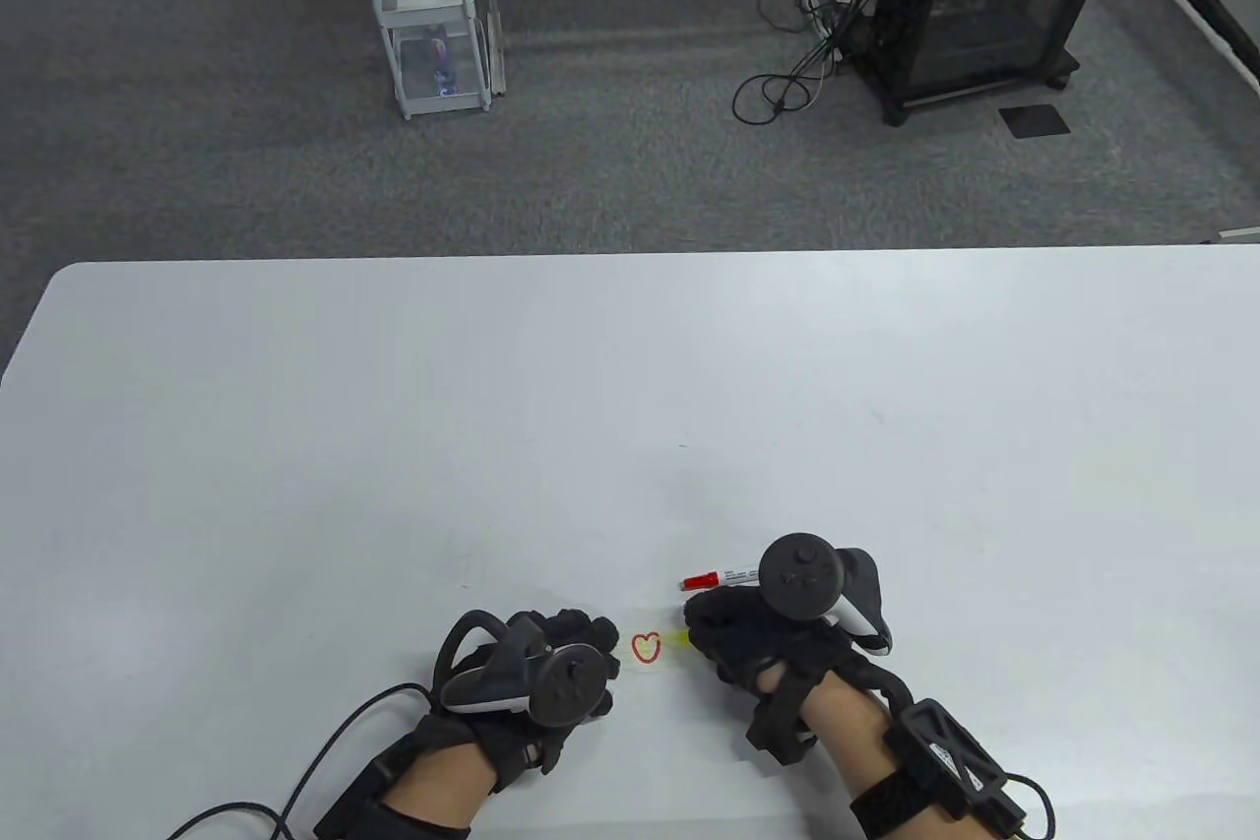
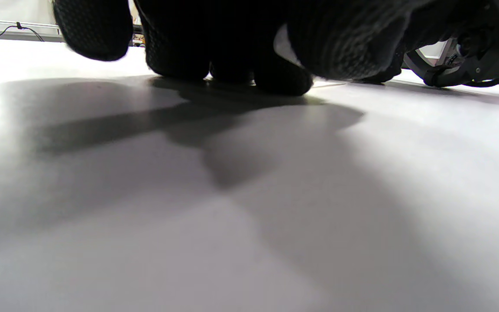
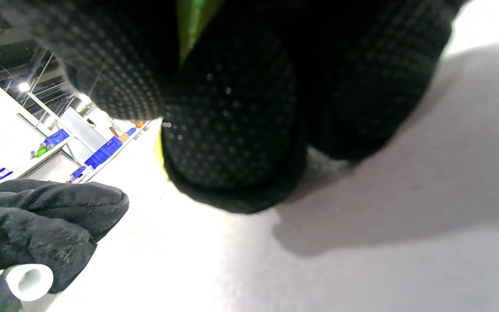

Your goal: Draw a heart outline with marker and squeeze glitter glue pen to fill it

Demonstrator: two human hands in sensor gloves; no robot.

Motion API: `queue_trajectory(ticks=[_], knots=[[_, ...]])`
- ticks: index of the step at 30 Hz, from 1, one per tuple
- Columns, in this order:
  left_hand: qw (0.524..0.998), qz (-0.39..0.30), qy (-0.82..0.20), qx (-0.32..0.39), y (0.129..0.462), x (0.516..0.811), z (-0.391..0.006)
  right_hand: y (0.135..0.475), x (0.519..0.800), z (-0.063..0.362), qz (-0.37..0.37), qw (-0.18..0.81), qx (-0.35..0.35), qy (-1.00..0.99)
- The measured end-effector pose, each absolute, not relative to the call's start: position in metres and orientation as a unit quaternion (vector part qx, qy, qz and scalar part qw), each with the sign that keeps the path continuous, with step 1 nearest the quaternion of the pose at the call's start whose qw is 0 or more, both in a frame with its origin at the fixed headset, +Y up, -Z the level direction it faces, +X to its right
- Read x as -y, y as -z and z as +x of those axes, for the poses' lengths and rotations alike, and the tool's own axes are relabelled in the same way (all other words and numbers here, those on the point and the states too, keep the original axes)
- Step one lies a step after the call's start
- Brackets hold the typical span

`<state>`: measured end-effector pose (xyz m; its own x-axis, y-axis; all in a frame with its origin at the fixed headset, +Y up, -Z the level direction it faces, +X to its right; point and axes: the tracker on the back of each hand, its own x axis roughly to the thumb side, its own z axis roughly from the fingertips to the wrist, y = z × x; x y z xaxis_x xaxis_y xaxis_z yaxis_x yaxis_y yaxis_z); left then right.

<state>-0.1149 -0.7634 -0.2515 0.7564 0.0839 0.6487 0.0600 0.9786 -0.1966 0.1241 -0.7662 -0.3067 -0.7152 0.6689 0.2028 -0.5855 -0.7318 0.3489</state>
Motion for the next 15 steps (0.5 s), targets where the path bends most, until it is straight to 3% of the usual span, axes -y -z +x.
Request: queue_trajectory(ticks=[15], knots=[[0.931,-0.103,-0.006,0.349,0.2513,0.7632,-0.1147,0.3066,0.7643,0.1202,0.149,0.326,-0.125,-0.925]])
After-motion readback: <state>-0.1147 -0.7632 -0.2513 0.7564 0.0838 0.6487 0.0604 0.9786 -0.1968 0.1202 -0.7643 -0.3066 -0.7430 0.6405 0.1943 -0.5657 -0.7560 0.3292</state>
